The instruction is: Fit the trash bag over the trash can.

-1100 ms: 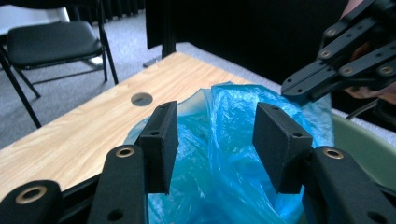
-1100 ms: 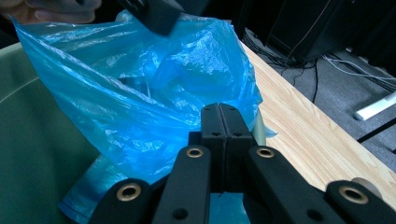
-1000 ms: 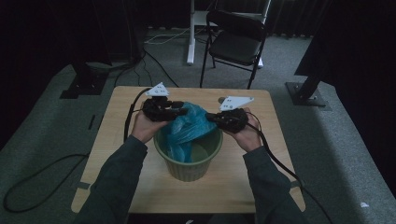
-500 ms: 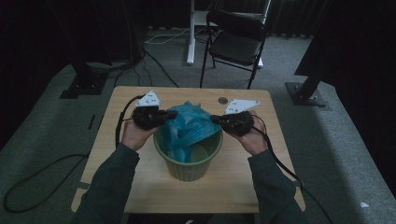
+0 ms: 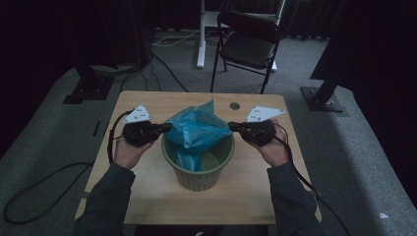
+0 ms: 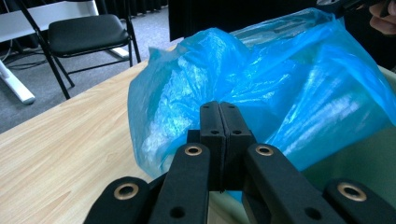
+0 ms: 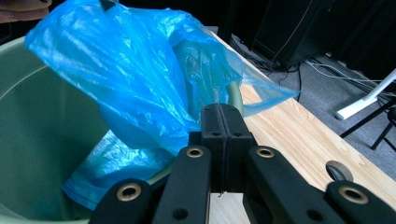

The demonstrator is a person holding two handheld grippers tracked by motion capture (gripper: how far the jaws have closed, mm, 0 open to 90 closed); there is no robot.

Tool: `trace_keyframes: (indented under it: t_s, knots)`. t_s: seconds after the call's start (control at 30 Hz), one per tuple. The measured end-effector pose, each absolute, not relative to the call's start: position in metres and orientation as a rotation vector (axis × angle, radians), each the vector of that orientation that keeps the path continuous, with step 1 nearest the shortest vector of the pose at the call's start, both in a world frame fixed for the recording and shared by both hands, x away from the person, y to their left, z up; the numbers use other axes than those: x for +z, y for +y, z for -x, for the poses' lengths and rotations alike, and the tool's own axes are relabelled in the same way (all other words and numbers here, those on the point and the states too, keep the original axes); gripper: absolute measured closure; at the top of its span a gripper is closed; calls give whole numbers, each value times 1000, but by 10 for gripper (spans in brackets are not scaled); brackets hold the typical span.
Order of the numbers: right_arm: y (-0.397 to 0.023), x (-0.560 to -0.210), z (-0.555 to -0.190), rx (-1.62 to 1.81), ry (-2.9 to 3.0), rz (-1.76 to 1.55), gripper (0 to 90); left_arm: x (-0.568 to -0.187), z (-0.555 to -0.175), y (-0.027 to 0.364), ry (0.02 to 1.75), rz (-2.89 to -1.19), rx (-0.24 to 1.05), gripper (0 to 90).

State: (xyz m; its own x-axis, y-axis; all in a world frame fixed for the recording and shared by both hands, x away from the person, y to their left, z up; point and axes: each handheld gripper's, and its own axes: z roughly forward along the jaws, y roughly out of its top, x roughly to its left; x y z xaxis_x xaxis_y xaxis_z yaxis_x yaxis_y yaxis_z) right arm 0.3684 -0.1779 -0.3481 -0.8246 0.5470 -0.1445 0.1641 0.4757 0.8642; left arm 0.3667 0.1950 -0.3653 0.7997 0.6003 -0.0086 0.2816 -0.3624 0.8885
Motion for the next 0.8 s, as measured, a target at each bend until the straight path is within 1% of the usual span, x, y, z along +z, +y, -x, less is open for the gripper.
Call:
trace_keyframes:
  t_s: [0.1,0.13,0.17,0.2,0.23,0.33,0.37,0.53,0.8]
  knots:
    - [-178,-349,-367,1300,2328,-594,898,-365,-365,194,651,-1962,390,890]
    - [-178,-349,-366,1300,2328,-590,898,-364,-363,193,617,-1956,384,890]
    - [-177,-350,-362,1306,2331,-566,897,-363,-361,193,604,-1951,376,815]
    - [-177,-350,-362,1306,2331,-566,897,-362,-360,192,601,-1950,375,815]
    - [-177,-350,-361,1307,2332,-555,898,-360,-360,192,594,-1949,376,764]
    - [-175,-350,-358,1303,2335,-537,897,-356,-359,194,585,-1943,381,752]
    - [-174,-350,-356,1290,2337,-529,898,-355,-359,195,588,-1941,384,728]
    - [-174,-350,-357,1290,2331,-528,898,-349,-363,194,610,-1932,404,707]
    - [-171,-349,-357,1291,2331,-516,898,-344,-378,182,636,-1935,414,694]
